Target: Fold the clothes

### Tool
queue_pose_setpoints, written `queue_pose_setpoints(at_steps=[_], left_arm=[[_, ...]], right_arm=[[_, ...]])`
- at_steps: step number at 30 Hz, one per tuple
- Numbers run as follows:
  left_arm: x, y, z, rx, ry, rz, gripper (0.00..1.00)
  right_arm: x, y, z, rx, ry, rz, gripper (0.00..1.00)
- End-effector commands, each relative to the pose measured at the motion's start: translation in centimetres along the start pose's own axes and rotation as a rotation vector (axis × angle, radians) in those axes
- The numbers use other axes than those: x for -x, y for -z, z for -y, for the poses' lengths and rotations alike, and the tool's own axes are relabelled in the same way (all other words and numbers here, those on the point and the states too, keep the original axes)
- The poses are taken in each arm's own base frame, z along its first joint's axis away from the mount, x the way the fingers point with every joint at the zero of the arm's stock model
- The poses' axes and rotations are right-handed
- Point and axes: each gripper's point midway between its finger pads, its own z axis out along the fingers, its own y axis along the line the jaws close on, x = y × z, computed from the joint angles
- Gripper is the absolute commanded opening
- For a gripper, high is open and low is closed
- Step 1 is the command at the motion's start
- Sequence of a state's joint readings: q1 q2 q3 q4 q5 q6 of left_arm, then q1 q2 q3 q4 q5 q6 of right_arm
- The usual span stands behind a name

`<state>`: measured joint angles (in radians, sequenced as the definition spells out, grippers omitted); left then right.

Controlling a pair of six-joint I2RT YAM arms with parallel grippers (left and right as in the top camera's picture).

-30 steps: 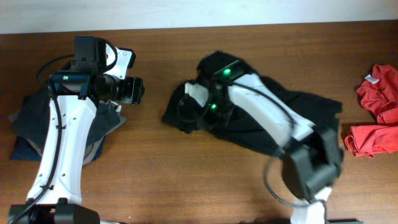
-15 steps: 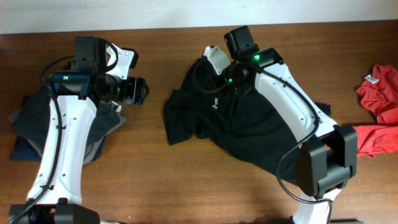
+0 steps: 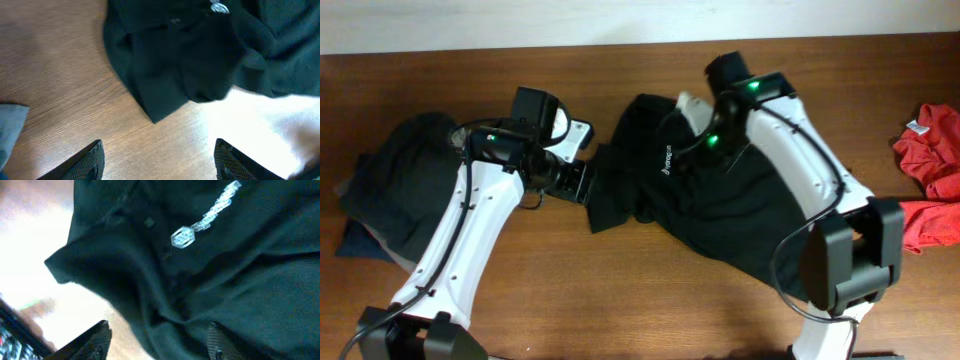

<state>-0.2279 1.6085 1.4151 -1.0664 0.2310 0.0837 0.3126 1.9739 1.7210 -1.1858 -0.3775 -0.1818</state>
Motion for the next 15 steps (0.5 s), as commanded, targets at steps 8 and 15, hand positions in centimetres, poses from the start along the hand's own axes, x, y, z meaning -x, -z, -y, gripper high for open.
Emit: queue_pose_setpoints(at_steps=[8,15], left_arm=[[-2.9,-4.6,-1.3,0.002,0.005,-0.077,0.71],[-4.7,-10.4,0.0,-0.058,-0.037,-0.095,0.71]], right_arm=[[-6.0,-1.4,3.2,-0.31,-0.259,-0.216,0.77],[-10.6,-2.5,5.6,-0.214,-0.535,-0.306,0.74]])
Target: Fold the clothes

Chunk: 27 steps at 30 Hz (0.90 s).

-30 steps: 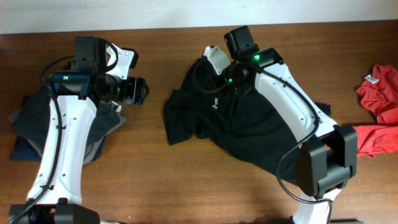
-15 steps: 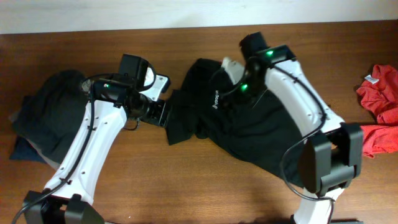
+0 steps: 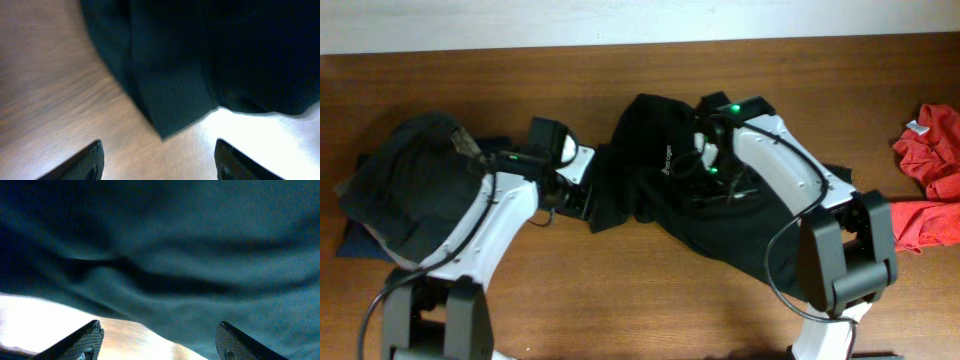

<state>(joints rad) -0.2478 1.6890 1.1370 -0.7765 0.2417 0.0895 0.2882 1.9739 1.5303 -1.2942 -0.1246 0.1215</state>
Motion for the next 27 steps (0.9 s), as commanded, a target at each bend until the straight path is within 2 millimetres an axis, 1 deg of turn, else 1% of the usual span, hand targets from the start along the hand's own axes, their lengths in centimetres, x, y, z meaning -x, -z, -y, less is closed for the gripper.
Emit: queue_pose_setpoints(at_steps=[1,4,8,9,12,13,14,15,16,18,20,22,24,25,26,27], left_arm=[[-0.8,-2.4,1.0,-0.036,-0.04,-0.021,0.7],[-0.7,-3.6,1.3,-0.04,-0.089,-0.025,0.7],[-1.4,-5.7,1.9,-0.033,-0.149,-0.073,0.7],[-1.7,-6.3,1.8,-0.02,-0.155,-0.089,0.67],[-2.6,-8.0,1.5,0.002,-0.161,-0.138,0.5],[-2.8,-8.3,1.4,0.003,-0.159,-0.149,0.41],[-2.9,-8.5,1.1,0.014,-0.157,-0.156,0.23],[-3.0,-8.5,0.7,0.032,-0.148,-0.158,0.11],[-2.8,-8.4,-0.1,0.074,-0.114,-0.156,0.02],[-2.1,-7.4,-1.5,0.148,-0.053,-0.142,0.0],[-1.1,-5.9,-2.4,0.189,-0.005,-0.118,0.0],[0.5,-4.0,-2.9,0.198,0.016,-0.075,0.0],[2.3,-1.5,-3.5,0.207,0.039,-0.012,0.0],[3.0,-0.5,-3.7,0.212,0.045,0.016,0.0],[3.8,0.9,-3.9,0.218,0.052,0.052,0.0],[4.3,1.8,-4.1,0.222,0.057,0.076,0.0]], right_arm=[[-1.1,-0.9,1.4,0.063,-0.135,-0.051,0.74],[-1.9,-1.3,2.1,0.091,-0.149,-0.081,0.73],[-2.5,-1.3,2.4,0.096,-0.149,-0.106,0.73],[-2.6,-1.3,2.3,0.1,-0.148,-0.112,0.73],[-2.7,-1.2,2.1,0.118,-0.148,-0.115,0.73],[-2.6,-1.2,2.2,0.122,-0.152,-0.114,0.73],[-2.6,-1.2,2.3,0.122,-0.155,-0.112,0.73],[-2.5,-1.2,2.4,0.123,-0.16,-0.109,0.74],[-2.4,-1.2,2.6,0.125,-0.166,-0.105,0.74],[-2.2,-1.1,3.1,0.128,-0.178,-0.095,0.76],[-1.9,-1.2,3.5,0.132,-0.191,-0.083,0.77],[-1.6,-1.3,4.0,0.135,-0.202,-0.068,0.77],[-1.3,-1.7,4.9,0.118,-0.242,-0.056,0.76],[-1.3,-2.1,5.6,0.096,-0.276,-0.048,0.73],[-1.2,-2.5,6.3,0.073,-0.308,-0.039,0.66],[-1.1,-2.9,6.8,0.059,-0.326,-0.033,0.59]])
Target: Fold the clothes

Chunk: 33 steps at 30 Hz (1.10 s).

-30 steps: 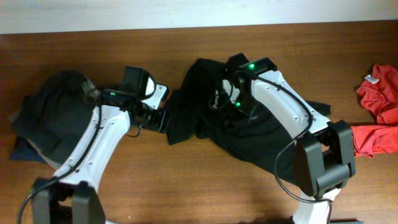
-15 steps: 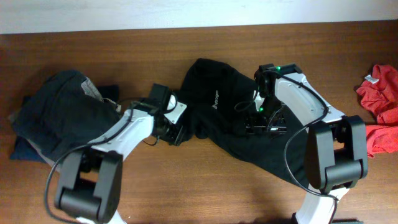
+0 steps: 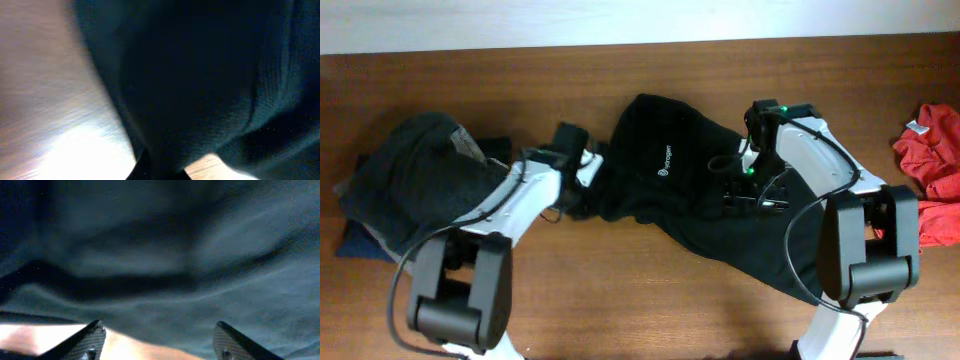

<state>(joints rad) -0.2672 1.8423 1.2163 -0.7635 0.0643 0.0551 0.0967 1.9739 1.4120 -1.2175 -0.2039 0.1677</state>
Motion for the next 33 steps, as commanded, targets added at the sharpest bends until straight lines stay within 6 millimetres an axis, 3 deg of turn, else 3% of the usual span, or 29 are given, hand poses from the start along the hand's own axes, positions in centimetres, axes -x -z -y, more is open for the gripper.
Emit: queue_pose_setpoints(at_steps=[1,3,6,8,14,17,21,23,26,27,29,33], left_arm=[[3.5,5.8,-2.0,0.057,0.055,0.171,0.0],[3.9,7.3,-3.1,0.094,0.07,0.209,0.0],[4.0,8.8,-4.4,0.171,0.082,0.243,0.0],[4.3,9.3,-5.0,0.206,0.086,0.262,0.0],[7.4,10.5,-5.2,0.21,0.086,0.4,0.0],[9.7,11.3,-5.3,0.22,0.068,0.496,0.0],[11.1,11.3,-5.5,0.225,0.066,0.543,0.02],[11.0,11.0,-5.6,0.226,0.068,0.535,0.14],[10.4,10.6,-5.6,0.222,0.067,0.506,0.53],[10.1,10.6,-5.4,0.217,0.065,0.494,0.59],[9.3,10.3,-4.7,0.181,0.055,0.461,0.65],[6.8,9.1,-1.1,0.024,0.01,0.349,0.64]], right_arm=[[0.1,-0.9,2.4,-0.062,-0.11,0.016,0.51],[0.4,-1.8,3.5,-0.075,-0.152,0.035,0.41],[0.9,-3.1,4.6,-0.065,-0.211,0.067,0.12],[1.7,-3.6,5.4,-0.051,-0.25,0.103,0.04],[6.5,-2.9,6.3,0.013,-0.267,0.303,0.04],[8.9,-1.9,5.6,0.078,-0.249,0.397,0.04],[10.5,-1.0,4.5,0.142,-0.213,0.461,0.04],[10.9,-0.8,4.4,0.147,-0.203,0.479,0.04],[11.1,-0.5,4.4,0.139,-0.164,0.485,0.06],[11.0,-0.4,4.3,0.136,-0.156,0.48,0.06],[10.8,-0.3,4.3,0.133,-0.151,0.469,0.08],[10.3,-0.4,4.3,0.129,-0.156,0.445,0.12]])
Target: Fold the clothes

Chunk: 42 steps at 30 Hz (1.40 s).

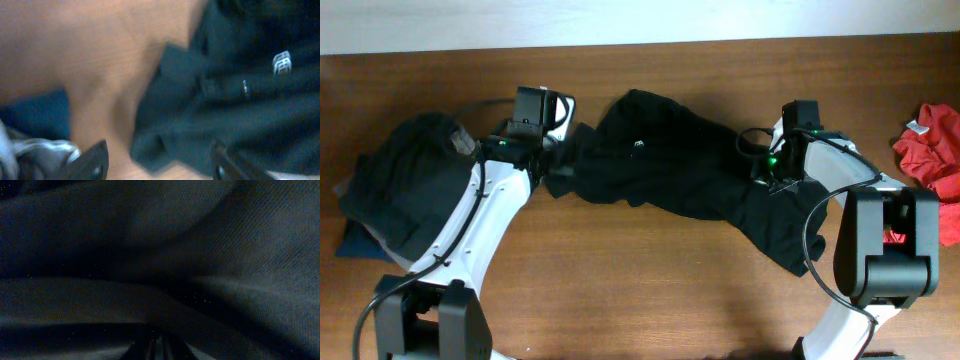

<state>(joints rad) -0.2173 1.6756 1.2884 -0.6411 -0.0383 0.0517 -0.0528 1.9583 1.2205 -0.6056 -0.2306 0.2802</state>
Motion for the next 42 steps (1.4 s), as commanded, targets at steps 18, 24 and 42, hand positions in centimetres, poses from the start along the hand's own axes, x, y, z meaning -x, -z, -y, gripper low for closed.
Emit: queue_pose_setpoints(at_steps=[18,24,42], left_arm=[[-7.7,-4.6,14.9,-0.203,-0.531,-0.15,0.64],[-8.9,-8.0,14.9,-0.183,-0.585,-0.184,0.37],[-5.6,5.3,12.8,-0.22,-0.742,-0.231,0.01]], right_arm=[[-1.5,0.3,0.6,-0.017,-0.014,-0.079,0.51],[-1.6,0.3,0.3,0.0,-0.015,-0.085,0.53],[-2.0,0.3,0.3,0.003,-0.019,-0.1,0.54]])
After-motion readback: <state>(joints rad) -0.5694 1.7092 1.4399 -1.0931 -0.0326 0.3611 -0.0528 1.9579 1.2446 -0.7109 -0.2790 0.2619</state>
